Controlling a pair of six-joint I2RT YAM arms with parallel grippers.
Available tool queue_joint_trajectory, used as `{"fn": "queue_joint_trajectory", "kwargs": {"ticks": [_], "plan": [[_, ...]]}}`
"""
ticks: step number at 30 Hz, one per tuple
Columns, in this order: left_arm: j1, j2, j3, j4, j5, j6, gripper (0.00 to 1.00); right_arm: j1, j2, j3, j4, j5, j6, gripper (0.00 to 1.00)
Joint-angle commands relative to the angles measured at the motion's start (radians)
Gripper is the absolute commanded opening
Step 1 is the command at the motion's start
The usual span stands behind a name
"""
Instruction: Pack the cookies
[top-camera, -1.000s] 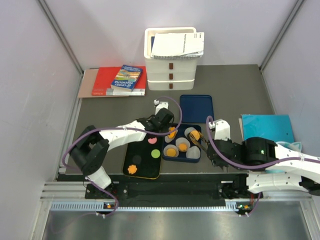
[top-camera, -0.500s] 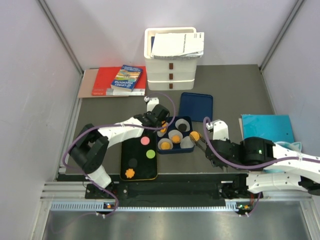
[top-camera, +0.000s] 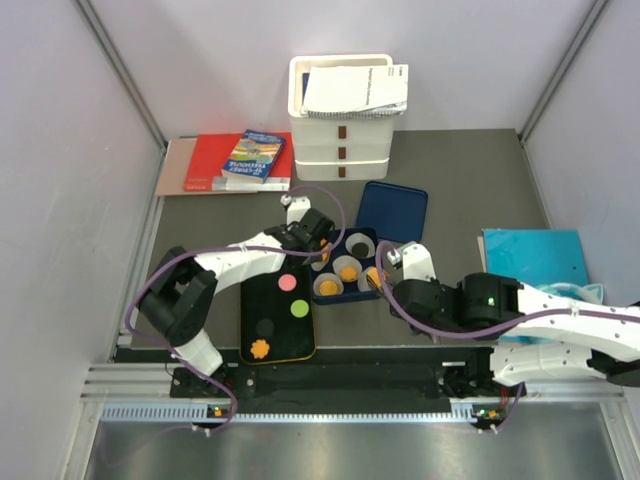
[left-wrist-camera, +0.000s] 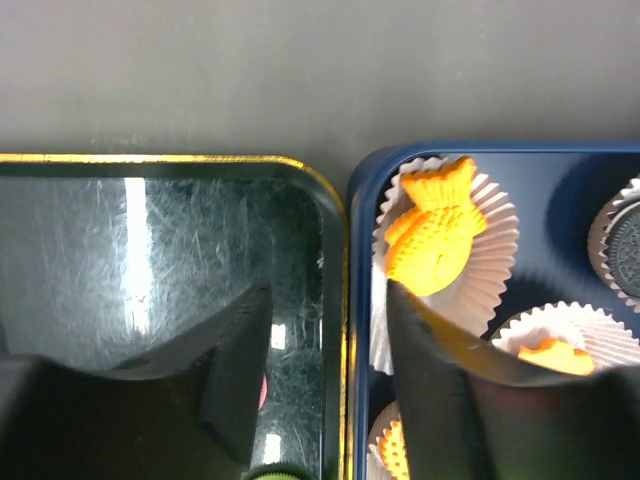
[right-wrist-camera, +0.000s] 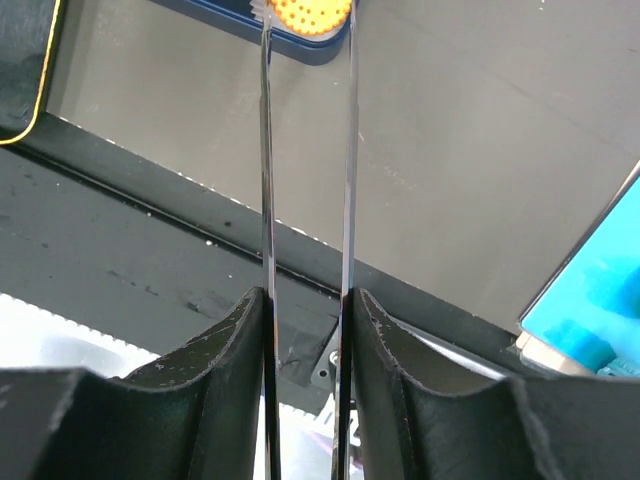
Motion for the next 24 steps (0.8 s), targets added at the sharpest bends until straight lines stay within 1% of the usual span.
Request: {"fn": "queue_joint_trajectory", "kwargs": {"ticks": [1,2,3,7,11,24], "plan": [[0.006,-0.020,0.005,-0.053,-0.021,-0.024,0.59,-0.012,0.033,0.066,0.053,0.036,-0.027,0.21],[0.004,-0.021,0.010,-0.059,-0.027,-0.027,0.61,-0.014,0.040,0.066,0.057,0.036,-0.027,0.21],[0.006,-0.024,0.010,-0.067,-0.032,-0.034,0.68,-0.015,0.050,0.065,0.062,0.034,-0.034,0.21],[0.004,-0.044,0.005,-0.077,-0.058,-0.046,0.79,-0.026,0.060,0.048,0.083,0.031,-0.042,0.21],[0.006,-0.061,-0.002,-0.080,-0.064,-0.055,0.81,-0.066,0.063,0.033,0.119,0.007,-0.054,0.20],[0.004,-0.084,-0.021,-0.102,-0.078,-0.080,0.85,-0.099,0.090,-0.006,0.148,-0.019,-0.079,0.20]]}}
